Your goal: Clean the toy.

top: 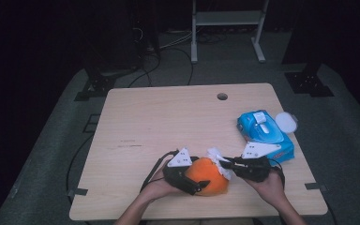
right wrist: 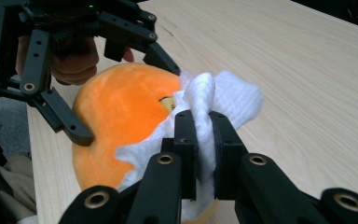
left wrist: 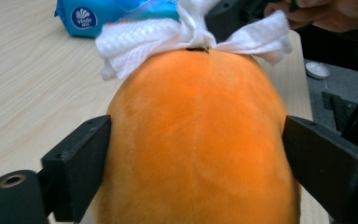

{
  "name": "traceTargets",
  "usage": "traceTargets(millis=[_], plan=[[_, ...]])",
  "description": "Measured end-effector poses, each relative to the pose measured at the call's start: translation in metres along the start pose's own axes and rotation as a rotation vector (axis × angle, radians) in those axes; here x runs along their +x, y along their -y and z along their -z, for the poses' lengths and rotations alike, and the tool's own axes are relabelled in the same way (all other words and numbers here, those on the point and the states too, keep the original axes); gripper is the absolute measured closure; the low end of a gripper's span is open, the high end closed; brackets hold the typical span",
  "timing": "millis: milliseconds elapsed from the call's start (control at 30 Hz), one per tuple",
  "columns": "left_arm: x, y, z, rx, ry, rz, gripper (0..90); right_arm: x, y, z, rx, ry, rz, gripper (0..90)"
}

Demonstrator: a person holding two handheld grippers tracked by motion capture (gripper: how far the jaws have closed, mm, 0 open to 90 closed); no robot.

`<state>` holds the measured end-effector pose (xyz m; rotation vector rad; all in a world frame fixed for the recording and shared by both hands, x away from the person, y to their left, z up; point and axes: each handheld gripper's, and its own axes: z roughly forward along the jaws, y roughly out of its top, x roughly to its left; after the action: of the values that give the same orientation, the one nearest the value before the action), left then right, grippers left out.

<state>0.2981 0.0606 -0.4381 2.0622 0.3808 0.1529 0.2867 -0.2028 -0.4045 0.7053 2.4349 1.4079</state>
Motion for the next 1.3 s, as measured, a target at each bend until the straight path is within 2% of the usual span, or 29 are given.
traceTargets(millis=[33, 67, 100, 133, 167, 200, 233, 267, 333, 367, 433, 467, 533, 633, 667, 700, 767, 800, 833, 900, 933, 1033, 1167, 1233, 1300], plan=[[-0.001, 0.000, 0.000, -0.001, -0.005, -0.008, 16.6, 0.004, -0.002, -0.002, -0.001, -0.002, 0.012, 82.1], [-0.003, 0.000, 0.002, -0.012, -0.041, -0.051, 23.3, 0.004, -0.003, -0.003, 0.000, 0.002, 0.017, 82.0], [-0.003, 0.000, 0.002, -0.012, -0.041, -0.051, 28.7, 0.004, -0.003, -0.003, 0.000, 0.002, 0.017, 82.0], [-0.005, -0.003, 0.004, -0.029, -0.056, -0.083, 28.7, 0.004, -0.005, -0.002, -0.002, 0.005, 0.019, 82.0], [-0.006, -0.005, 0.005, -0.048, -0.064, -0.103, 33.7, 0.004, -0.008, 0.000, -0.018, 0.005, 0.019, 82.0], [-0.012, -0.011, 0.006, -0.089, -0.121, -0.184, 36.3, 0.005, -0.013, 0.005, -0.053, 0.005, 0.022, 82.1], [-0.012, -0.011, 0.006, -0.089, -0.121, -0.184, 36.3, 0.005, -0.013, 0.005, -0.053, 0.005, 0.022, 82.1], [-0.015, -0.013, 0.006, -0.104, -0.157, -0.226, 36.3, 0.006, -0.015, 0.006, -0.064, 0.013, 0.030, 82.1], [-0.014, -0.012, 0.003, -0.098, -0.165, -0.249, 35.1, 0.006, -0.017, 0.008, -0.078, 0.019, 0.035, 82.0], [-0.010, -0.005, -0.002, -0.060, -0.144, -0.238, 30.8, 0.004, -0.014, 0.005, -0.052, 0.009, 0.027, 82.1], [-0.002, -0.001, -0.001, -0.064, -0.103, -0.143, 21.2, -0.001, -0.006, -0.003, -0.020, 0.006, 0.023, 82.0], [0.000, -0.001, 0.001, -0.069, -0.095, -0.119, 19.6, -0.004, -0.003, -0.004, -0.010, 0.005, 0.016, 82.0], [0.003, 0.000, 0.004, -0.066, -0.089, -0.097, 18.6, -0.011, -0.001, -0.002, -0.008, 0.004, -0.010, 82.0], [0.002, 0.001, 0.004, -0.068, -0.085, -0.113, 19.2, -0.012, 0.003, 0.003, -0.003, 0.013, -0.018, 82.0], [-0.001, 0.000, 0.002, -0.057, -0.084, -0.138, 19.2, -0.010, 0.003, 0.004, -0.002, 0.012, -0.021, 82.0], [-0.002, 0.000, 0.001, -0.050, -0.086, -0.143, 19.2, -0.007, 0.002, 0.005, -0.009, 0.007, -0.025, 82.0], [-0.001, -0.001, -0.002, -0.058, -0.081, -0.129, 18.5, 0.001, -0.004, 0.003, -0.049, -0.072, -0.047, 82.0], [-0.001, -0.001, -0.004, -0.056, -0.082, -0.119, 17.7, 0.009, -0.010, 0.000, -0.053, -0.094, -0.022, 81.9], [-0.001, -0.002, -0.004, -0.052, -0.083, -0.118, 17.1, 0.018, -0.015, -0.004, -0.039, -0.096, 0.017, 81.9], [0.001, 0.000, -0.002, -0.044, -0.082, -0.120, 17.2, 0.029, -0.021, -0.011, -0.007, -0.061, 0.095, 81.9], [0.001, 0.001, -0.001, -0.041, -0.082, -0.113, 17.2, 0.029, -0.021, -0.013, 0.008, -0.039, 0.108, 81.9], [0.005, 0.005, 0.002, -0.039, -0.071, -0.096, 17.3, 0.011, -0.011, -0.009, 0.006, -0.024, 0.050, 82.0], [0.007, 0.008, 0.005, -0.039, -0.060, -0.097, 17.3, -0.012, 0.003, 0.007, 0.004, 0.000, -0.029, 81.9], [0.005, 0.007, 0.004, -0.036, -0.057, -0.114, 17.3, -0.017, 0.007, 0.012, 0.004, 0.016, -0.046, 81.9], [0.002, 0.005, 0.001, -0.021, -0.064, -0.136, 17.4, -0.016, 0.006, 0.012, -0.001, 0.014, -0.049, 81.9]])
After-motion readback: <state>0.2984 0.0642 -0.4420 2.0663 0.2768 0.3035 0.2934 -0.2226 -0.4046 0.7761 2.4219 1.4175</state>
